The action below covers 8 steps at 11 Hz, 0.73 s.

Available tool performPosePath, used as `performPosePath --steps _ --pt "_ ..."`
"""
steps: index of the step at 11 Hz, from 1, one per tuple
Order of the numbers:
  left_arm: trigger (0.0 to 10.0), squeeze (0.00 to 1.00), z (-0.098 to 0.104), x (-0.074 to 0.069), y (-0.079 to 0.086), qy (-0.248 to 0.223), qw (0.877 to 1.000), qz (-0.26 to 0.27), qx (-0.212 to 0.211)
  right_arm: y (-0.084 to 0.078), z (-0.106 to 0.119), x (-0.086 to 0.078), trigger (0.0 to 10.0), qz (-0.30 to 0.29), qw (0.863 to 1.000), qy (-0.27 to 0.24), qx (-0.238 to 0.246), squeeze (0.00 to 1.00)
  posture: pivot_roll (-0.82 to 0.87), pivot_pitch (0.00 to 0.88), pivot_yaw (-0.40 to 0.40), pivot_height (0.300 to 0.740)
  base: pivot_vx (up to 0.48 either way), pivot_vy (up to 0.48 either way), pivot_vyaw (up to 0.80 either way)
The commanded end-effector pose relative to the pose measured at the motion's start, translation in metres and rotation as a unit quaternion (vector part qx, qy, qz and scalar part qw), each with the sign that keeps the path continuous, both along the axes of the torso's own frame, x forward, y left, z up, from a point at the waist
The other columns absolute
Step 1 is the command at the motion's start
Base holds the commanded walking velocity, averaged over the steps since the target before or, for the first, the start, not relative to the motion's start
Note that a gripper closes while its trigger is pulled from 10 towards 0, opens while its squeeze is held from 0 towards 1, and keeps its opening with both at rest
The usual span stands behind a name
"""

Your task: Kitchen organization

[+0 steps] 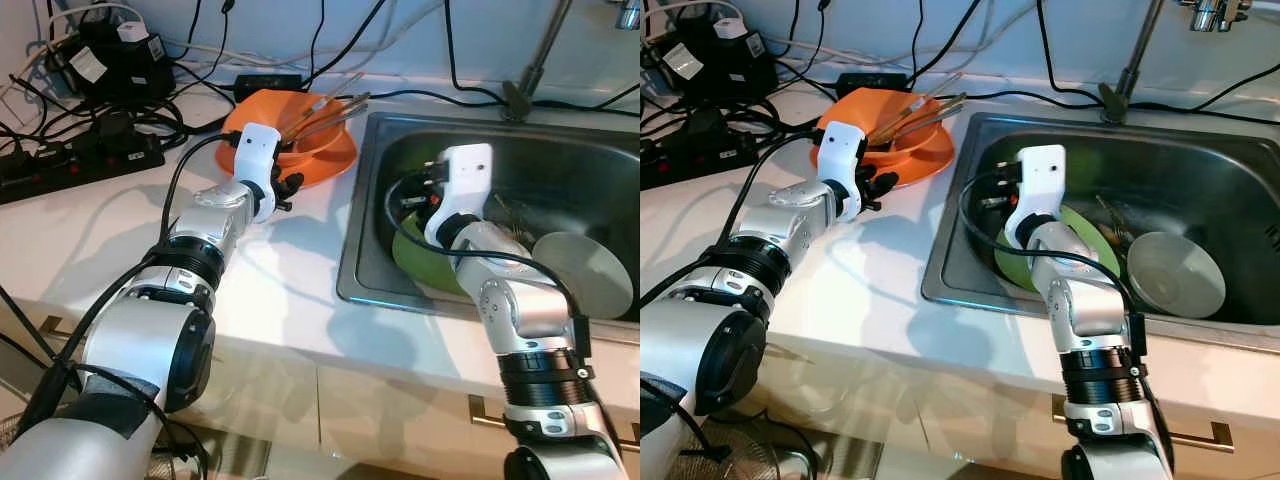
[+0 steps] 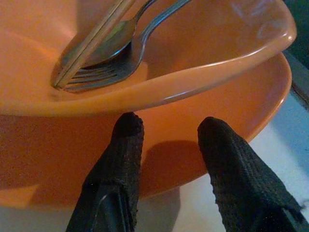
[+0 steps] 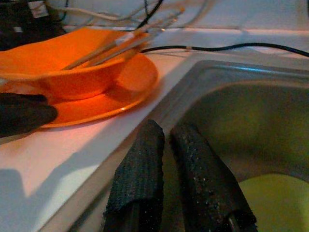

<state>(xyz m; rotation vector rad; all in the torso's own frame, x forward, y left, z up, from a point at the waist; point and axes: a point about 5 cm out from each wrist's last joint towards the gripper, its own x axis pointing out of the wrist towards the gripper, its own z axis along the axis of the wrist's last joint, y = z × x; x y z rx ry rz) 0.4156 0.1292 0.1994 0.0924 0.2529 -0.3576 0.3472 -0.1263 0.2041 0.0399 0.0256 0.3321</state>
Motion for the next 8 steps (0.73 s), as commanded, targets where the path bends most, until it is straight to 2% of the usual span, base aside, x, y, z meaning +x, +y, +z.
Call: performPosePath --steps 1,4,7,8 --pt "10.0 0.0 -0.014 -0.003 0.008 0.036 0.999 0.011 0.016 0.003 0.001 -0.003 10.0 0.013 1.0 0.001 -0.003 0.0 0.04 0.079 0.031 0.74 0.0 0.0 0.0" --pt "10.0 0.0 -0.014 -0.002 0.005 0.03 0.999 0.025 0.008 0.006 0.003 -0.01 10.0 0.04 0.999 0.001 -0.009 0.0 0.02 0.085 0.041 0.74 0.0 0.0 0.0" --pt "10.0 0.0 -0.023 -0.004 0.003 0.047 0.998 0.043 -0.022 0.004 0.003 -0.014 10.0 0.042 0.999 0.003 -0.009 0.0 0.02 0.088 0.043 0.74 0.0 0.0 0.0" --pt "10.0 0.0 -0.029 -0.006 0.003 0.066 0.996 0.045 -0.033 0.005 0.003 -0.016 10.0 0.042 0.999 0.003 -0.006 0.0 0.01 0.096 0.045 0.74 0.0 0.0 0.0"
